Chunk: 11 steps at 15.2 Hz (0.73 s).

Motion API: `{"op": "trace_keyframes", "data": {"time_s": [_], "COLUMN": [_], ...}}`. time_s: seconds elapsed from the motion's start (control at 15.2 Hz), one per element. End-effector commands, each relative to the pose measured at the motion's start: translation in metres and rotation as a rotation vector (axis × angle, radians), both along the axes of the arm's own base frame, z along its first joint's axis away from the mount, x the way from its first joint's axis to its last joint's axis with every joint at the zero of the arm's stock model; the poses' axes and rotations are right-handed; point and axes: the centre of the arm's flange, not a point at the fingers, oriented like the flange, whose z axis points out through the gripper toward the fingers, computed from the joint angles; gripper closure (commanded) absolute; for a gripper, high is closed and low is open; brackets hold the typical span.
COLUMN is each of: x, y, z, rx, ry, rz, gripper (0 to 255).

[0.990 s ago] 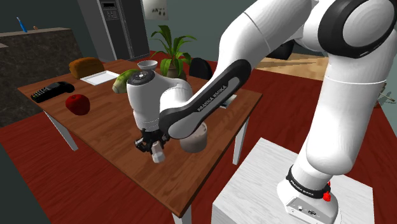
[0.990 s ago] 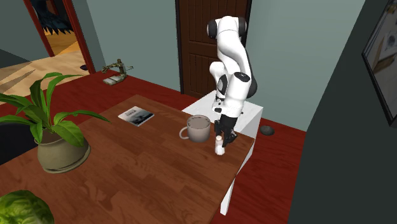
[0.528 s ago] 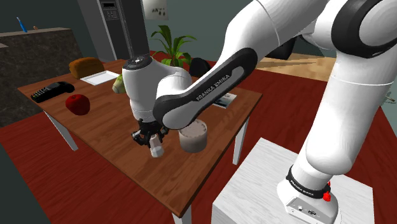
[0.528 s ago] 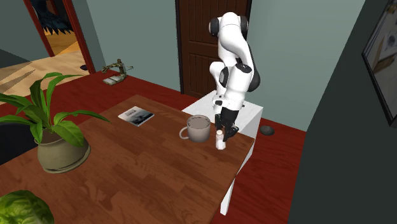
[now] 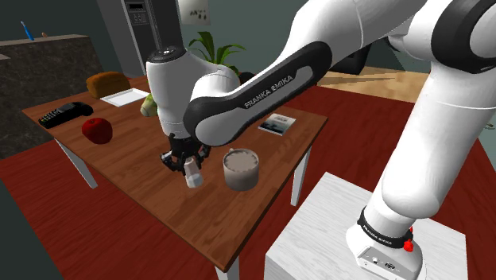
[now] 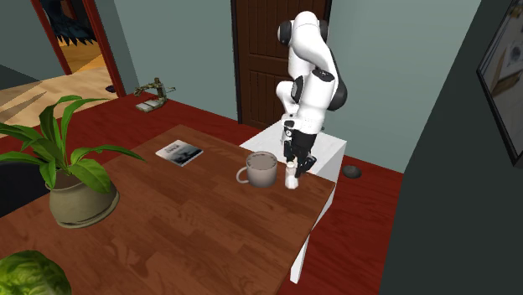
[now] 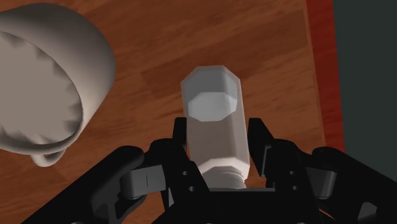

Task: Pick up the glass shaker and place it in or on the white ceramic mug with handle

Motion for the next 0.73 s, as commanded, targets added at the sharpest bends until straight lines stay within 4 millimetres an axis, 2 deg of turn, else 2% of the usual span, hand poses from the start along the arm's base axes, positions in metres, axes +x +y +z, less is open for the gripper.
{"op": "trace_keyframes", "data": {"time_s": [0.0,0.66], "x": [0.001,0.001], "y": [-0.001,-0.001], "z": [0.011,0.064], "rx": [0.0,0.0], "ry": [0.0,0.0], "rz": [0.0,0.0], "gripper": [255,255]}}
